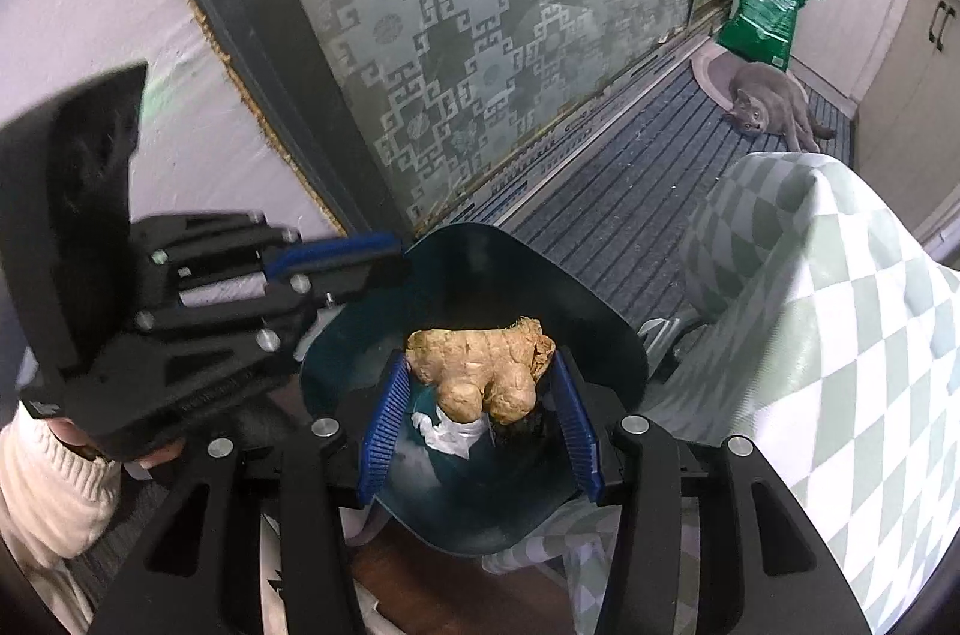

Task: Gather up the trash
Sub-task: 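Open the left tool to drop the brown shell while the right tool releases the ginger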

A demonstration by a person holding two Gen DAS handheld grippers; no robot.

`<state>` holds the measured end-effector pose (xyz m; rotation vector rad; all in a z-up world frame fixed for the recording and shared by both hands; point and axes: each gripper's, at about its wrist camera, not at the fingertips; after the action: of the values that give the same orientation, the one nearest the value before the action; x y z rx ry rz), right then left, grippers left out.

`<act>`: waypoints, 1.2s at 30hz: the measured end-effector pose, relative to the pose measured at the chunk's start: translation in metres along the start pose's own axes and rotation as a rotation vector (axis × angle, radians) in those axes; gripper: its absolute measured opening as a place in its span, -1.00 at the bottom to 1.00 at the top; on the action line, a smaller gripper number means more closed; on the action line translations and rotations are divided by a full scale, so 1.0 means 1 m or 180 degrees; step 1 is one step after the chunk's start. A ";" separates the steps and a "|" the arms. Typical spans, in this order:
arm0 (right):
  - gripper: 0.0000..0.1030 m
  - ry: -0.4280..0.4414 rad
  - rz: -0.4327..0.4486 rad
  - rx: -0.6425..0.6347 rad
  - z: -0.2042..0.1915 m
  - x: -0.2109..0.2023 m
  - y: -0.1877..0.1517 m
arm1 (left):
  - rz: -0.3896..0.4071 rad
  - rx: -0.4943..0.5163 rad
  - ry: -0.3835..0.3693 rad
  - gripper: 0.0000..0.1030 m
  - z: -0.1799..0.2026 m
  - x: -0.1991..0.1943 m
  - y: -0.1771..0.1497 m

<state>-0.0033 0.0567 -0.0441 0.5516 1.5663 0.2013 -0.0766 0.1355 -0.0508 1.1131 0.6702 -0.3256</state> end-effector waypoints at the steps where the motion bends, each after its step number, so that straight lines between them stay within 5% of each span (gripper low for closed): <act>1: -0.04 0.0010 -0.0031 -0.0029 -0.002 0.002 0.000 | 0.0037 -0.0012 -0.0003 -0.85 -0.001 -0.002 0.001; 10: 0.19 0.0056 -0.0065 -0.0129 -0.011 0.002 -0.002 | 0.0497 -0.0040 -0.0115 -0.85 0.005 -0.029 0.010; 16: 0.19 0.0004 0.0105 -0.0087 -0.002 -0.018 -0.004 | 0.0508 0.0037 -0.0154 -0.75 0.017 -0.033 0.013; 24: 0.19 -0.0148 0.0470 0.0131 0.023 -0.064 -0.015 | 0.0461 0.0134 -0.0109 -0.40 0.035 -0.036 0.014; 29: 0.20 -0.0248 0.0707 0.0280 0.041 -0.097 -0.026 | 0.0441 0.0243 -0.0006 0.03 0.051 -0.037 0.013; 36: 0.55 -0.0475 0.1005 0.0523 0.063 -0.137 -0.052 | 0.0404 0.0290 0.0195 0.43 0.070 -0.038 0.009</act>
<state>0.0446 -0.0639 0.0484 0.9236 1.3523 0.2652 -0.0772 0.0729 -0.0003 1.2507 0.6405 -0.2156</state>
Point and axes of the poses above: each gripper's, at about its wrist camera, not at the fingertips, and x roughly the way its jaws point, z to its right, y to its top, and after that the axes turned 1 degree about -y, right-handed
